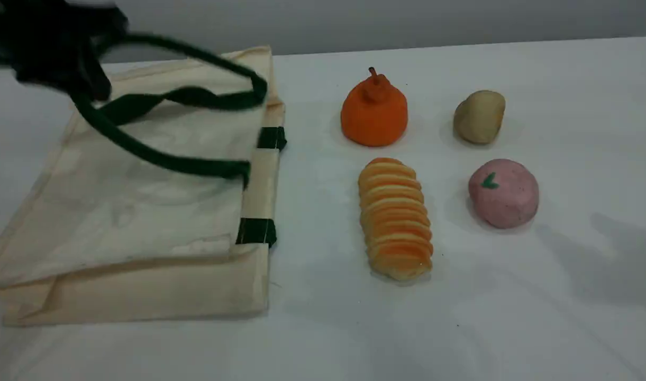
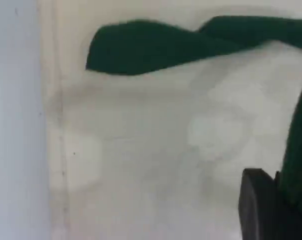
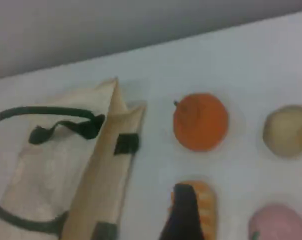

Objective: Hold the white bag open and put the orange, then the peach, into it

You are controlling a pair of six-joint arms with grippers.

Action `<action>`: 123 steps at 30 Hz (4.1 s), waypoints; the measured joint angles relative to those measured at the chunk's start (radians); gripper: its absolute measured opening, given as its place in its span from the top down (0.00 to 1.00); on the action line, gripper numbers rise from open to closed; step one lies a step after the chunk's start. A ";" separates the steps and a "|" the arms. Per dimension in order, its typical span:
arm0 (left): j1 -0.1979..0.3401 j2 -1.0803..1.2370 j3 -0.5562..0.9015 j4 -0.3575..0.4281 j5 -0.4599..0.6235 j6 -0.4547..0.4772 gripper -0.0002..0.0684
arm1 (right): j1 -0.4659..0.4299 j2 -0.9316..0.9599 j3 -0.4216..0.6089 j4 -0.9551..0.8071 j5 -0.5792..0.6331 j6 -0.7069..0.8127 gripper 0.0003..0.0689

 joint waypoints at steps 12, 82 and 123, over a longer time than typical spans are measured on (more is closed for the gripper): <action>0.000 -0.374 -0.085 -0.074 0.251 0.105 0.91 | 0.000 0.193 -0.003 0.268 0.117 -0.296 0.22; 0.000 -0.423 -0.280 -0.054 0.576 0.146 0.91 | 0.361 1.134 -0.798 0.268 -0.080 -0.376 0.33; 0.000 -0.423 -0.280 -0.079 0.587 0.173 0.91 | 0.368 1.149 -0.817 0.267 -0.104 -0.376 0.38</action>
